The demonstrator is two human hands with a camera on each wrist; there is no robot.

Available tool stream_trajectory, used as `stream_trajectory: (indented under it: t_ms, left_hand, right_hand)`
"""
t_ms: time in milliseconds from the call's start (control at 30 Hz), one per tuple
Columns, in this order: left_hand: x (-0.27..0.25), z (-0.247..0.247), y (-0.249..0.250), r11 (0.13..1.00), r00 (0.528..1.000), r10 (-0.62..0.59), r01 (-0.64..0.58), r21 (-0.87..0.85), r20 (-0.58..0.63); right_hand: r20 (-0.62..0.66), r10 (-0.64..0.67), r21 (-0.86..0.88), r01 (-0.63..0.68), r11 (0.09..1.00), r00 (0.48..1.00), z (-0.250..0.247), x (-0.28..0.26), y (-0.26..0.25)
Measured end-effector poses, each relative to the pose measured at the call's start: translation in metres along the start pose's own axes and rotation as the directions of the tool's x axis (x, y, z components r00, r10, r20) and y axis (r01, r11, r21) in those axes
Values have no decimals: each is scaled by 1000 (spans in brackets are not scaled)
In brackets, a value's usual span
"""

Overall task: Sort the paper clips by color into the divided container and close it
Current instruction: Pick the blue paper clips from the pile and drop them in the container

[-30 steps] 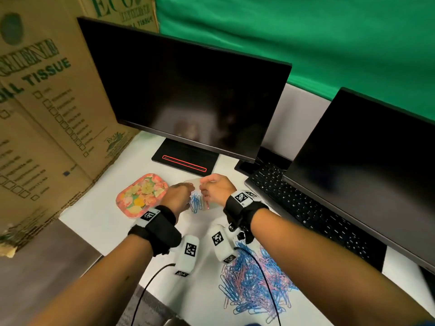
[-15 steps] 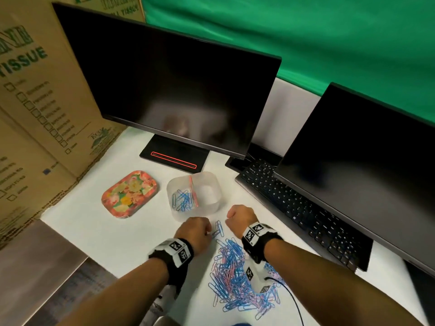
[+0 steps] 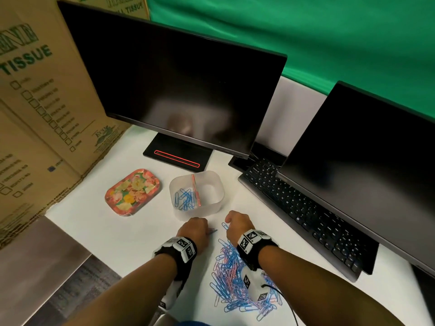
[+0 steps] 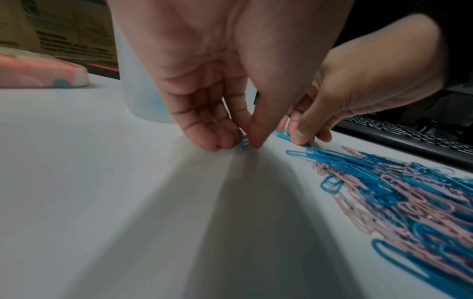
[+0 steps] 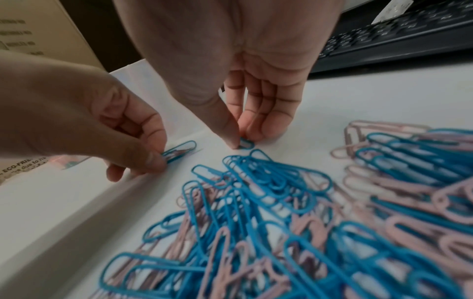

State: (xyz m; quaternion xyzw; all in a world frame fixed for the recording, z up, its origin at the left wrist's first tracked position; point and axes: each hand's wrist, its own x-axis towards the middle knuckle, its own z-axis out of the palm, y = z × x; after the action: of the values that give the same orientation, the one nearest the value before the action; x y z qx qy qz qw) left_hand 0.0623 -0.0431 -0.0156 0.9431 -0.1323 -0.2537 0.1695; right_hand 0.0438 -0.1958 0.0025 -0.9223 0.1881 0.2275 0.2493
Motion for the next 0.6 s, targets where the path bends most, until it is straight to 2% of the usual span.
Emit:
stream_trajectory:
  t_ms: [233, 400, 467, 533, 600]
  left_hand:
    - [-2, -4, -1, 983, 995, 100, -100, -155, -5]
    - [-3, -6, 1, 925, 992, 119, -96, -367, 42]
    - [-4, -10, 1, 846, 991, 84, -15, -533, 107]
    - [-4, -12, 3, 710, 985, 34, 97, -697, 171]
    - [-5, -13, 5, 606, 979, 9, 158, -779, 205]
  right_hand:
    - [29, -10, 12, 10, 1000, 1000, -10, -4, 14]
    - [-9, 39, 318, -34, 948, 999, -20, -6, 38]
    - [23, 50, 453, -55, 890, 998, -28, -9, 48]
    - [73, 53, 564, -85, 822, 996, -35, -13, 56]
    - [117, 58, 650, -121, 751, 991, -40, -17, 61]
